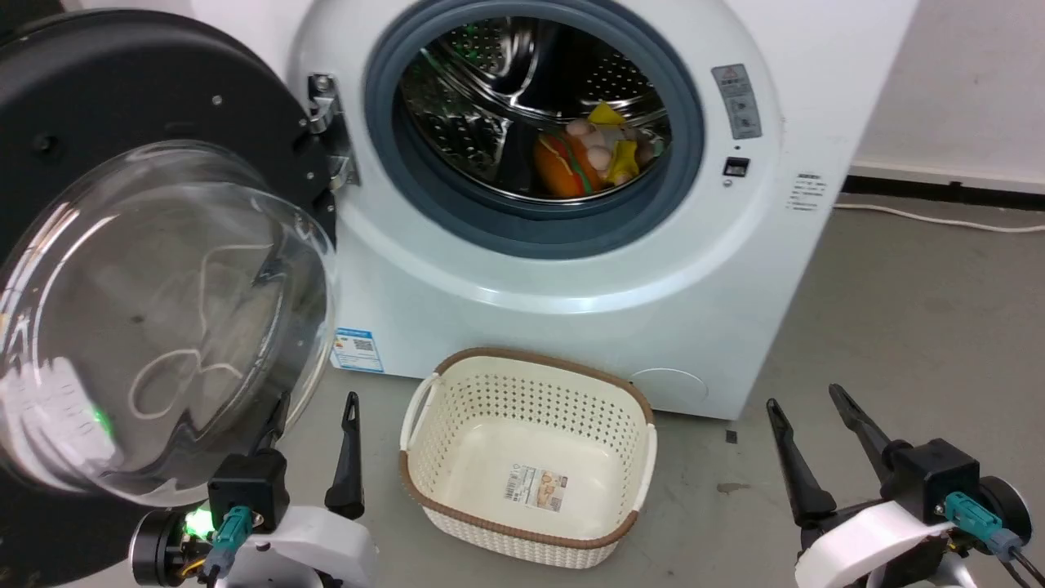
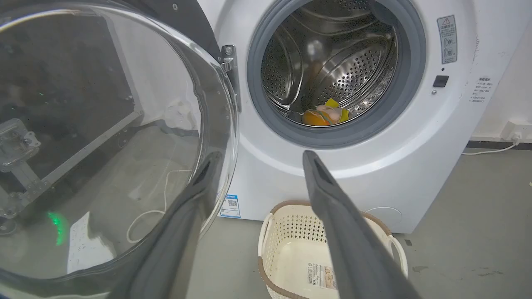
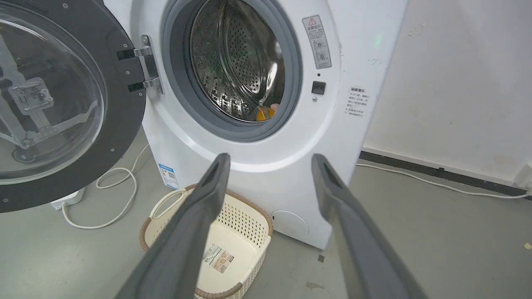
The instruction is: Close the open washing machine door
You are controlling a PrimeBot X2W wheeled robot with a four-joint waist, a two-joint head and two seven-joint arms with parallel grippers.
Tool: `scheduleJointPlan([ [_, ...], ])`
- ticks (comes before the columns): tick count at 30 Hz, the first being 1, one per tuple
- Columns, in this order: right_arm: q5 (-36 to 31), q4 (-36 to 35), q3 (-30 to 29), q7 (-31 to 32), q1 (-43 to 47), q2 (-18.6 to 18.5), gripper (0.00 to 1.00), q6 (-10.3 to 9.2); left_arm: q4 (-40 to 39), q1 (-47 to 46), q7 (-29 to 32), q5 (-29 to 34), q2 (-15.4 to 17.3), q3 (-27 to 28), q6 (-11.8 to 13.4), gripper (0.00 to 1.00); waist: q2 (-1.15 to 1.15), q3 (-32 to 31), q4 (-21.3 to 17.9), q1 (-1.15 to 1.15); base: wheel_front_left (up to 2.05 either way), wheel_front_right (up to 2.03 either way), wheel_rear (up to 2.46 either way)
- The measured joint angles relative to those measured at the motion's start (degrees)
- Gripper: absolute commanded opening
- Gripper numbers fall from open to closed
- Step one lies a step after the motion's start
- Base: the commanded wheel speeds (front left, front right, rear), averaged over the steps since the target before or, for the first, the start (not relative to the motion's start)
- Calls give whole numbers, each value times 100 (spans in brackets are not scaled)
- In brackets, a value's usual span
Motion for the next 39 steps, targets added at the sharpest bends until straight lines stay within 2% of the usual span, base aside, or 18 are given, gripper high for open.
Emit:
scheduleJointPlan([
  [21,96,207,334,-242,-13,0,100,0,3,110,-248,-77,0,81,2,100,0,-32,843,0,0,0,0],
  [25,103,371,570,-307,-127,0,100,0,-100,119,-327,-143,0,143,78,100,0,37,1055,0,0,0,0],
  [39,165,690,980,-493,-398,0,100,0,-271,304,-495,-277,-1,208,249,100,0,130,1441,0,-2,-2,-2],
])
